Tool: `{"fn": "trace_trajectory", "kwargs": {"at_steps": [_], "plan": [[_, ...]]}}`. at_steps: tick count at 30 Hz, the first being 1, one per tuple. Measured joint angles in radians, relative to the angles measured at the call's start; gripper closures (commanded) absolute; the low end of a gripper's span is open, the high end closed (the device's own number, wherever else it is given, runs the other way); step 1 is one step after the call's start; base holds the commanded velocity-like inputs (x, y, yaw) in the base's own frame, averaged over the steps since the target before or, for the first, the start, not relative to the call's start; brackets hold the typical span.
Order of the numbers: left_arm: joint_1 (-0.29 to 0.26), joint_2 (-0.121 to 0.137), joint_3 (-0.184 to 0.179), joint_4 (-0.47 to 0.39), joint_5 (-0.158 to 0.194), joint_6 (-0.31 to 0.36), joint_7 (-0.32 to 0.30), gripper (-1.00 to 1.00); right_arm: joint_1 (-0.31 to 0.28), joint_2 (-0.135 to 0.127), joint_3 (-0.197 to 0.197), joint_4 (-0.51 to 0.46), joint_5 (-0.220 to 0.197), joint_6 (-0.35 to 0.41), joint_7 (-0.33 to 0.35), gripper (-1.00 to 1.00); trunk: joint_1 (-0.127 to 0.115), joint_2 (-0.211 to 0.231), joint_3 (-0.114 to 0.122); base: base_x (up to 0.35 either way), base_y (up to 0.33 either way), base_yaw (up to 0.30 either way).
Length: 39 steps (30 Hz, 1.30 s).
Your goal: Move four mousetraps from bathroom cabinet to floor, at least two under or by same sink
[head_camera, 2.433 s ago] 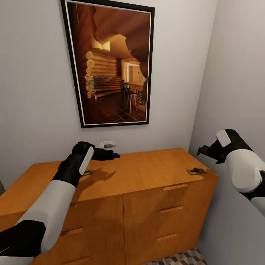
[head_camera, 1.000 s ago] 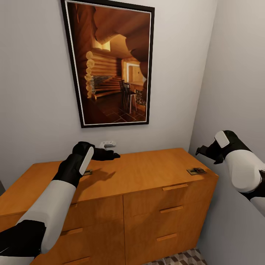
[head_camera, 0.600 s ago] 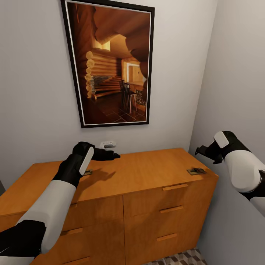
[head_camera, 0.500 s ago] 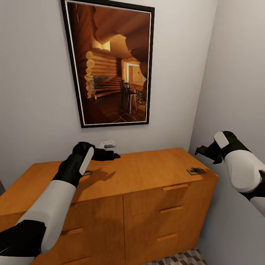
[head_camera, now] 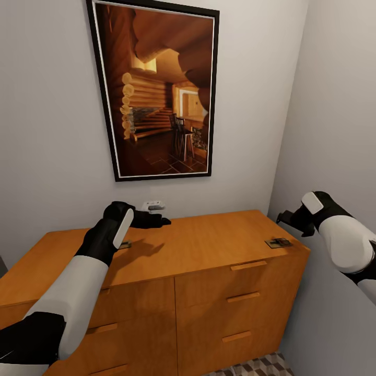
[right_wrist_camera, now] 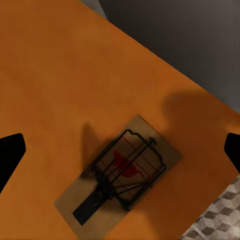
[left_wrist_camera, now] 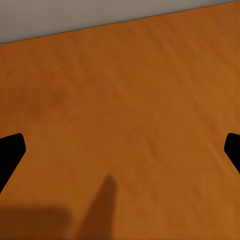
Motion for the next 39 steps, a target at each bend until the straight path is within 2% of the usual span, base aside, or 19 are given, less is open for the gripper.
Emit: {"fn": "trace_trajectory", "kwargs": {"at_steps": [21, 39], "plan": [[0.0, -0.001, 0.0, 0.002, 0.0, 0.0, 0.0, -1.0, 0.0, -0.002, 0.001, 0.015, 0.001, -0.012, -0.001, -1.0, 0.0, 0.0, 0.0, 0.0, 0.0, 0.0], [0.0, 0.003, 0.0, 0.003, 0.0, 0.0, 0.0, -1.0, 0.0, -0.001, 0.001, 0.064, 0.006, -0.001, -0.009, -1.0, 0.0, 0.0, 0.0, 0.0, 0.0, 0.0]]}}
